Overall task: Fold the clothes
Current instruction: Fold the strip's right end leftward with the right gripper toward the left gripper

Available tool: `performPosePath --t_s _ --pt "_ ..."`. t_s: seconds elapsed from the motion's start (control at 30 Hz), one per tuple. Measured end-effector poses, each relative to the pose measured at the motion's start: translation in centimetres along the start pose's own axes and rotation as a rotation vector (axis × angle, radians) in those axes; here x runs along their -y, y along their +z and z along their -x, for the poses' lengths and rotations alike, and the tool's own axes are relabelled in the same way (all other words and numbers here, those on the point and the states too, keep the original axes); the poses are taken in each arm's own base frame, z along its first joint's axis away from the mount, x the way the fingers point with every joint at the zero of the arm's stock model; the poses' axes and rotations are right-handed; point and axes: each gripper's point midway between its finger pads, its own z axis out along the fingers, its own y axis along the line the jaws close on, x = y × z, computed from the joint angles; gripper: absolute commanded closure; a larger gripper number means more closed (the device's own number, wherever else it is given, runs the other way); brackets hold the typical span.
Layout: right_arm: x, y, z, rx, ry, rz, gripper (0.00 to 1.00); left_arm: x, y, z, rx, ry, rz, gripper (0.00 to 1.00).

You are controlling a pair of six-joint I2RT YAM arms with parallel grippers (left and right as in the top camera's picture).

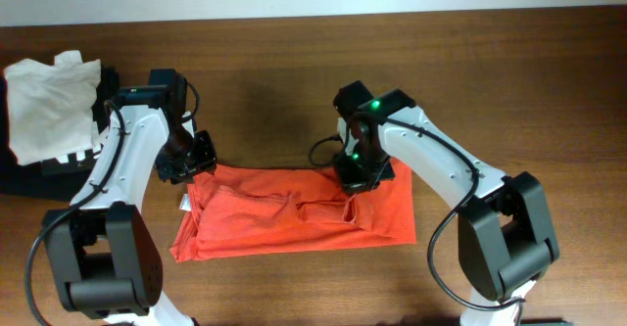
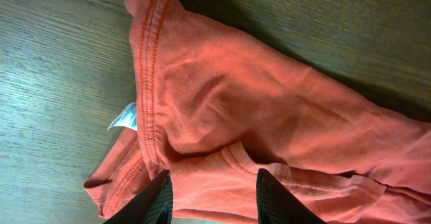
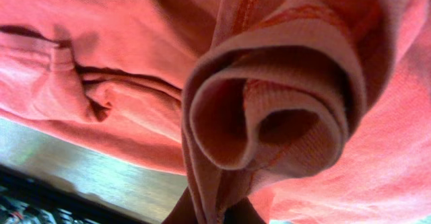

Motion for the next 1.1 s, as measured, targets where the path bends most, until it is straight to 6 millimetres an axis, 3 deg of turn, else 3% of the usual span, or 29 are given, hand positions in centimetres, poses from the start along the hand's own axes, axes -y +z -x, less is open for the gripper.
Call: performPosePath --t_s 0.03,0.2,0.47,0.7,0.77,0.9,1.0,1.1 --pt "-0.4 0.1 -0.2 -0.004 -0.011 0.0 0.52 0.0 0.0 0.0 0.0 0.0 0.0 0.6" --pt "-4.0 0.8 -2.3 -0.067 -0.143 0.07 0.45 0.0 0.0 0.0 -0.001 0.0 0.001 0.6" --pt "-1.9 1.5 -1.9 -0.037 -0.108 -0.065 0.43 -0.1 0.0 -0.3 -0.011 -0.001 0.004 0.6" --pt "-3.1 6.6 -2.9 -0.006 -0.125 -0.097 0.44 -0.3 0.0 -0.8 -0.031 -0.003 0.011 0.6" --pt "-2.9 7.1 -3.4 -0.009 -0.11 -0.119 0.5 -0.4 0.0 -1.0 -0.041 -0.004 0.015 0.6" --pt "-1.8 7.7 -4.0 -0.018 -0.064 -0.166 0.94 -0.4 0.0 -1.2 -0.047 -0.004 0.017 0.6" --pt "-1.4 7.6 -4.3 -0.027 -0.054 -0.185 0.96 -0.4 0.0 -1.2 -0.049 -0.005 0.017 0.6" --pt "-0.6 6.8 -5.9 -0.105 -0.037 -0.224 0.96 -0.4 0.0 -1.2 -0.049 -0.005 0.017 0.6"
